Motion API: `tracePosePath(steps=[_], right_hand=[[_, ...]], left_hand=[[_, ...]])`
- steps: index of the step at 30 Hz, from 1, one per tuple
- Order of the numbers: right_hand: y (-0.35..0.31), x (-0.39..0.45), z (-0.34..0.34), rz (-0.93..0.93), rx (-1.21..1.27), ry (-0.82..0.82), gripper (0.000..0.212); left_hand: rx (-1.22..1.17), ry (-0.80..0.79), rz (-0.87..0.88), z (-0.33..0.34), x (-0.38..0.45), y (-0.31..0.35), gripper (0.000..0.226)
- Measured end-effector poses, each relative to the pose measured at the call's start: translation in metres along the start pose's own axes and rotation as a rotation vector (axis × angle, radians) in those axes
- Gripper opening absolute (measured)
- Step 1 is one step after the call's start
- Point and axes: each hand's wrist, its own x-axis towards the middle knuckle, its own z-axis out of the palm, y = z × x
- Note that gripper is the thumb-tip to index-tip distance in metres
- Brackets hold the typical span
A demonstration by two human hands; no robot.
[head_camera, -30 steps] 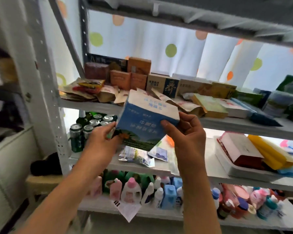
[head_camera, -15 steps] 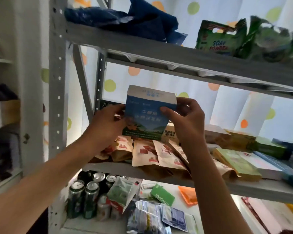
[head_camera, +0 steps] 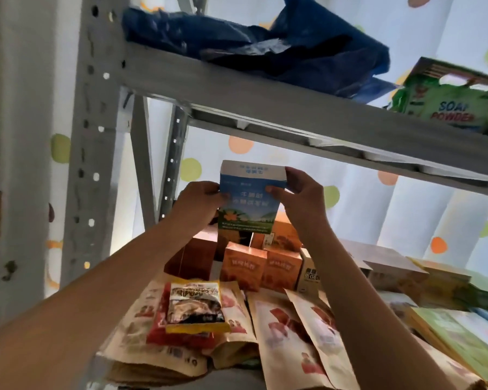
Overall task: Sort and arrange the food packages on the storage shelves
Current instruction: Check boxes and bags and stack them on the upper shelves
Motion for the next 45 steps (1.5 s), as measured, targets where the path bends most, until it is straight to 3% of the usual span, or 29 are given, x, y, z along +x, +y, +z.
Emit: tracePosePath(steps=[3,5,8,17,21,26,31,45], right_hand=[[0.023,0.023,0.013,0.014,0.022,-0.014,0.038],[0.04,0.038,0.021,0.034,0.039,-0.035,0.039],[0.063,0.054,0.025,0.084,0.05,-0.061,0.039],[0.101,0.075,0.024,0.205,0.098,-0.121,0.021],[0.103,0.084,0.022,0.213,0.099,-0.14,0.027],[0.106,0.088,0.024,0.22,0.097,-0.152,0.035],[0.11,0.09,0.023,0.218,0.103,-0.158,0.034],[0.118,0.089,0.021,0.263,0.139,-0.175,0.036]], left_hand=[[0.196,-0.003,0.013,0.004,0.029,-0.014,0.017],[0.316,-0.036,0.034,0.008,0.046,-0.024,0.026],[0.333,-0.093,0.013,0.013,0.06,-0.039,0.032],[0.331,-0.03,0.011,0.028,0.086,-0.058,0.028],[0.408,-0.054,0.022,0.023,0.092,-0.063,0.043],[0.746,-0.294,-0.082,0.012,0.077,-0.106,0.07],[0.875,-0.273,-0.061,0.008,0.072,-0.123,0.033],[1.054,-0.162,-0.071,0.016,0.07,-0.116,0.032]])
